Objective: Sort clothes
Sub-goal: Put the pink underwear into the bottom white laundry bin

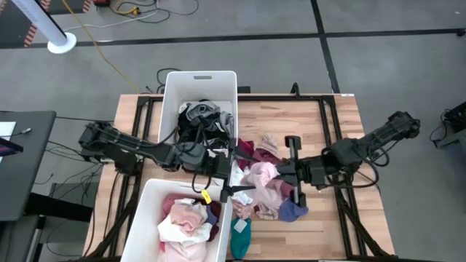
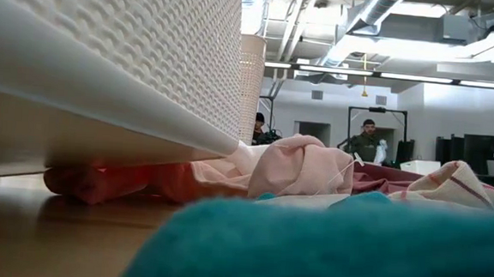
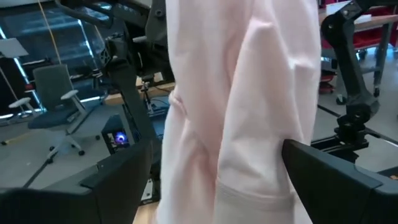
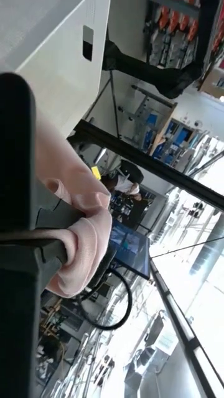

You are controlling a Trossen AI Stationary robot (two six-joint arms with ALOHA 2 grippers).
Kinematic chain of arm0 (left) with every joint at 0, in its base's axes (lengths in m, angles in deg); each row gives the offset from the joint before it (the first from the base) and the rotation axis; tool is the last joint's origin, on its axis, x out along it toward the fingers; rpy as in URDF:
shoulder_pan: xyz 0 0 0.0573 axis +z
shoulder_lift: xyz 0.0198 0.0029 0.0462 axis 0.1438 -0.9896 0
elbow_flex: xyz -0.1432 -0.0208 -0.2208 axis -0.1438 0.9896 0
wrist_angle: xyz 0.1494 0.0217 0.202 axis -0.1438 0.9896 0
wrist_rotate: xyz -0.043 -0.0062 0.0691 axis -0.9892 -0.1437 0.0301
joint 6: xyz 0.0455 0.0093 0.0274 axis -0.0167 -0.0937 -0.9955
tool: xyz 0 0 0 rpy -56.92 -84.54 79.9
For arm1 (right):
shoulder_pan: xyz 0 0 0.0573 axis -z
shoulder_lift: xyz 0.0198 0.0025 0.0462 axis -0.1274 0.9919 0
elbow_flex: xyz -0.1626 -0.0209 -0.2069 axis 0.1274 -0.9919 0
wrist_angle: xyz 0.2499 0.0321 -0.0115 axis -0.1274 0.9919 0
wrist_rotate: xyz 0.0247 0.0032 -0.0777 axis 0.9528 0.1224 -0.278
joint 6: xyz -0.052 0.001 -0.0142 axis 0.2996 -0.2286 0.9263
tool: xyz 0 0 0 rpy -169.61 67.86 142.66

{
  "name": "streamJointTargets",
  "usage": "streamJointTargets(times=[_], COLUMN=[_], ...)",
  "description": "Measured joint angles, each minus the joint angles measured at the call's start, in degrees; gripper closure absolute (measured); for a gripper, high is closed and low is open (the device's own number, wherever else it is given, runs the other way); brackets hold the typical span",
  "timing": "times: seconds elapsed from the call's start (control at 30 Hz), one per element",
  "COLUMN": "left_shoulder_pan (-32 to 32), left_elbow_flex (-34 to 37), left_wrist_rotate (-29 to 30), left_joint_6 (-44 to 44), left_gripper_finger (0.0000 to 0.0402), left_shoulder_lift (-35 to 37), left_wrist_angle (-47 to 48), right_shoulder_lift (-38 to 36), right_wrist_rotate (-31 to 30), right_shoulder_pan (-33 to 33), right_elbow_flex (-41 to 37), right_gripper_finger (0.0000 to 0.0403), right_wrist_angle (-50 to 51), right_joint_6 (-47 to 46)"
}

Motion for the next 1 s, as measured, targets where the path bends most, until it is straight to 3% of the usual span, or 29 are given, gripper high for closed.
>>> streamJointTargets(times=[0.23, 0.4, 0.63, 0.93, 1.0], left_shoulder_pan=[0.60, 0.53, 0.51, -0.47, -0.84], left_elbow_flex=[0.00, 0.00, 0.00, -0.02, -0.02], left_wrist_rotate=[-0.49, -0.99, -3.51, -4.67, -4.67], left_joint_6=[0.74, -0.17, -1.29, -6.54, -8.33], left_gripper_finger=[0.0049, 0.0087, 0.0195, 0.0371, 0.0392], left_shoulder_lift=[0.00, 0.00, 0.00, 0.00, 0.00], left_wrist_angle=[0.06, 0.13, 1.52, 2.31, 2.29], right_shoulder_lift=[5.81, 9.28, 11.11, 9.95, 9.50], right_wrist_rotate=[3.44, 3.46, 3.45, 3.13, 2.83], right_shoulder_pan=[2.84, 3.73, 3.70, 3.36, 3.22], right_elbow_flex=[4.78, 8.78, 12.19, 12.84, 12.91], right_gripper_finger=[0.0398, 0.0398, 0.0393, 0.0391, 0.0391], right_wrist_angle=[0.26, 3.88, 8.25, 13.52, 15.39], right_joint_6=[0.17, 0.23, 0.39, -2.24, -3.17])
